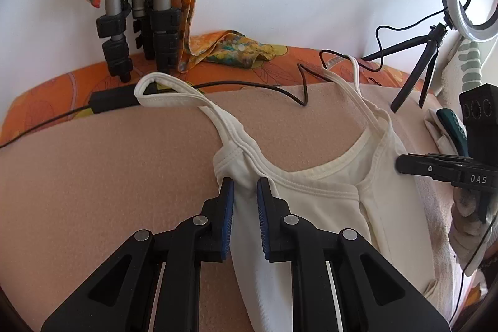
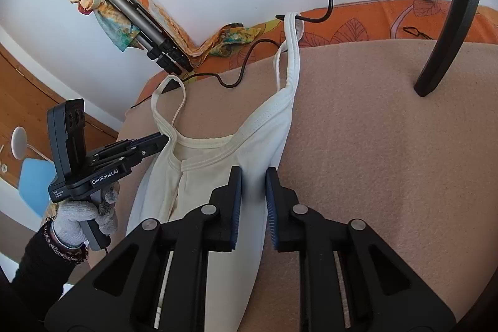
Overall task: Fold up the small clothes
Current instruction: 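Move both open grippers to the camisole's two shoulder straps, then close both grippers on the shoulder straps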
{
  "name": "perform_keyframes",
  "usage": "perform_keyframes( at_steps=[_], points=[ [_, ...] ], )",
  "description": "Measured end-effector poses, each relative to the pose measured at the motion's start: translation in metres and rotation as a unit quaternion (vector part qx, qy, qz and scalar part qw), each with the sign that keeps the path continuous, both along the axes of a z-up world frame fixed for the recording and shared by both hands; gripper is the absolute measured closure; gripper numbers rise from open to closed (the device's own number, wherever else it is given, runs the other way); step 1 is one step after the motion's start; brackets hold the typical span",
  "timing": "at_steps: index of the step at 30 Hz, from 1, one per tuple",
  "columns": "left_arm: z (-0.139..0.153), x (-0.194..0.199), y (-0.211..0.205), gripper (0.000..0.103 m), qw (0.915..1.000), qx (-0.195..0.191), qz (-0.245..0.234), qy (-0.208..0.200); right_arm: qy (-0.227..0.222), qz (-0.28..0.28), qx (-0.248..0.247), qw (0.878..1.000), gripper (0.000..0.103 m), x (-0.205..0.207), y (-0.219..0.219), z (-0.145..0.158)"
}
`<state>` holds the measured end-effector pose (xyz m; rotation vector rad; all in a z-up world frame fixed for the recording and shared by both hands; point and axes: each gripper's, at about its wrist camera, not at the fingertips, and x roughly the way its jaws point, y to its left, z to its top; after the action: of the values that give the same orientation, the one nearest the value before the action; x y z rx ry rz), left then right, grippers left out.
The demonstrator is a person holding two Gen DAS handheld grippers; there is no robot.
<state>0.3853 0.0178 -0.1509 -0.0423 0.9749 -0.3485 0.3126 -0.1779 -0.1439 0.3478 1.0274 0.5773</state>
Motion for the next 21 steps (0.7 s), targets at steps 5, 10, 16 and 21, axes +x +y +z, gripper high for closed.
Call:
perform_keyframes(
  at_steps=[5, 10, 16, 21],
  points=[
    [0.012, 0.008, 0.017, 0.09, 0.9987, -0.046, 0.02, -0.003, -0.004, -0.011, -0.014, 1.0, 0.09, 0.001, -0.006, 0.002],
    [0.017, -0.002, 0.04, 0.085, 0.997, -0.074, 0.02, 0.005, 0.007, -0.001, 0.006, 1.0, 0.076, 0.003, -0.013, 0.004],
    [0.002, 0.008, 0.044, 0.063, 0.9927, -0.109, 0.028, 0.045, 0.018, 0.009, 0.022, 1.0, 0.075, 0.014, -0.013, 0.002],
    [0.002, 0.013, 0.038, 0.063, 0.9935, -0.107, 0.031, 0.025, 0.016, 0.02, 0.001, 1.0, 0.075, 0.022, -0.003, -0.001]
  ],
)
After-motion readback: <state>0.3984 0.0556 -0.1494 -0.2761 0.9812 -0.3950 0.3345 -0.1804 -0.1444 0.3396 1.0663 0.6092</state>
